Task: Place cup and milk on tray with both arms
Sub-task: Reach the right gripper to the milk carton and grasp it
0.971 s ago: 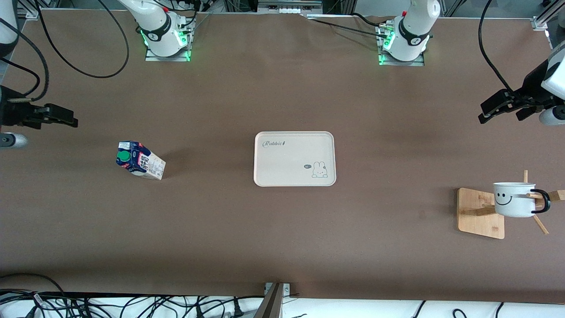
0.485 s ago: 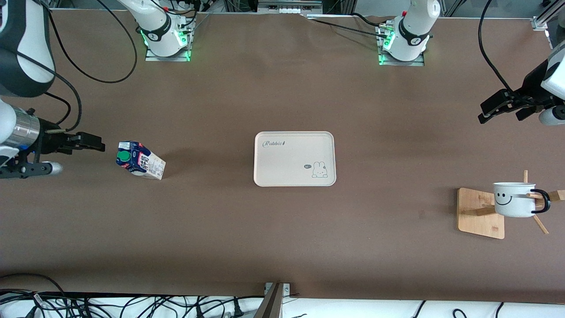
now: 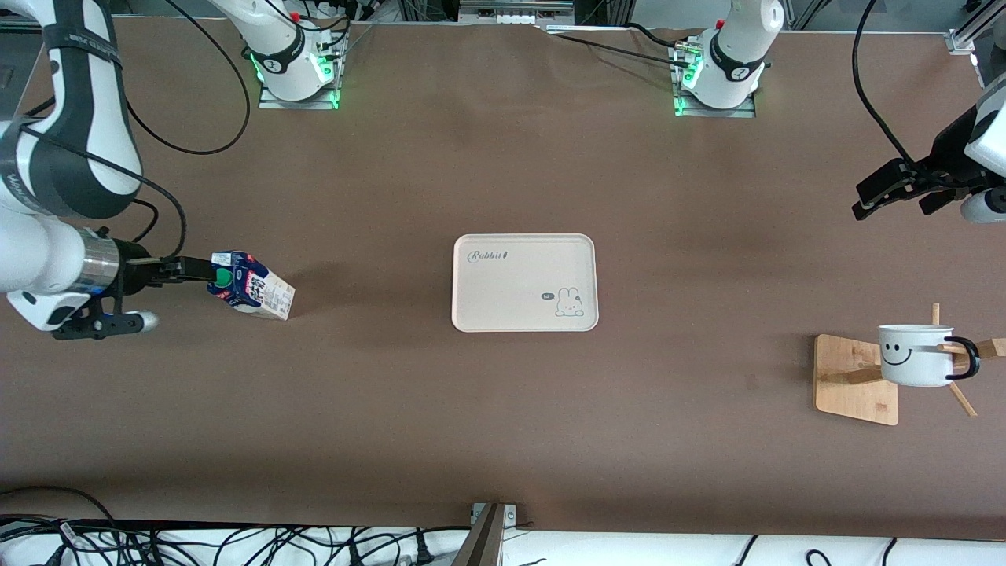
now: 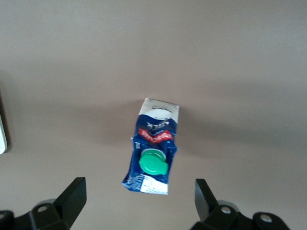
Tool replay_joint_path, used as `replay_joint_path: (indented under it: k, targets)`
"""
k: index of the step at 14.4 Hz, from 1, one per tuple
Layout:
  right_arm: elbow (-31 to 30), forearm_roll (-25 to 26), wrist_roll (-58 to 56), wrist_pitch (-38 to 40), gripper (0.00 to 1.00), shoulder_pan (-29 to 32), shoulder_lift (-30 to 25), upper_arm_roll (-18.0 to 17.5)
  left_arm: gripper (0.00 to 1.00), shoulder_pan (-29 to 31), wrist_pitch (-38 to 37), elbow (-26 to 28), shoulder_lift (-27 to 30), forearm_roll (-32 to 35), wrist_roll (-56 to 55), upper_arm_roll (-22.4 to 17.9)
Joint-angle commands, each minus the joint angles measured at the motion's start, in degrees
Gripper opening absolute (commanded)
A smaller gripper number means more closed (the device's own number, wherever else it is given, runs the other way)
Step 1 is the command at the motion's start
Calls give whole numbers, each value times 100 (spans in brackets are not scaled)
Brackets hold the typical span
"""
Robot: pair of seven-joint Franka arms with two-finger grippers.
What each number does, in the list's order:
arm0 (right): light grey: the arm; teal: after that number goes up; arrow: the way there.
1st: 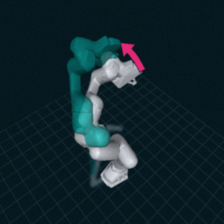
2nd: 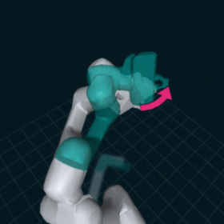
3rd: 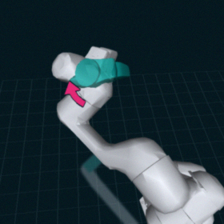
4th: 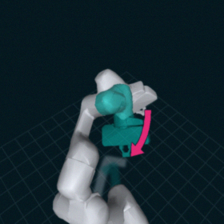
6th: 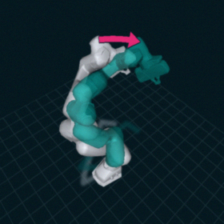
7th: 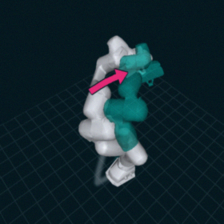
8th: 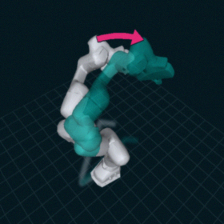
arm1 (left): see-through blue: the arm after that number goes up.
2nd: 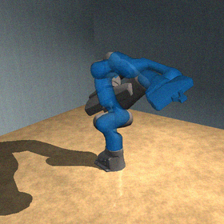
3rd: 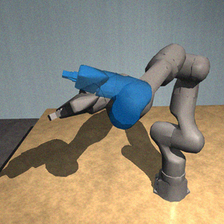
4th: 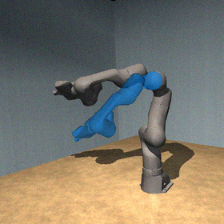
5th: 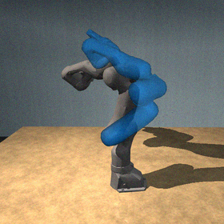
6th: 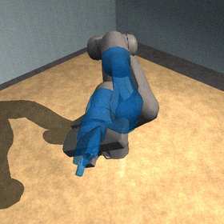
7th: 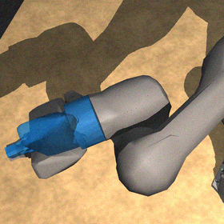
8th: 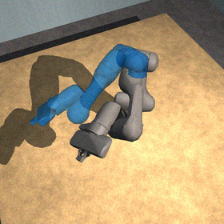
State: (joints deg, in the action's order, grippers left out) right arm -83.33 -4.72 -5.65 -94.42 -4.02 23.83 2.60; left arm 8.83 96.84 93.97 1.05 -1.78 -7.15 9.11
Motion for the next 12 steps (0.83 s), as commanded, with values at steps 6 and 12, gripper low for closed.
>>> replay_joint_path:
  k: [6,12]
  targets:
    - [-780,-47,196,-647,100,-117,-71,21,100,31,10,157,61,441,143,21]
    - [-1036,-64,160,-727,100,-73,-71,117,100,145,878,1096,316,503,432,-6]
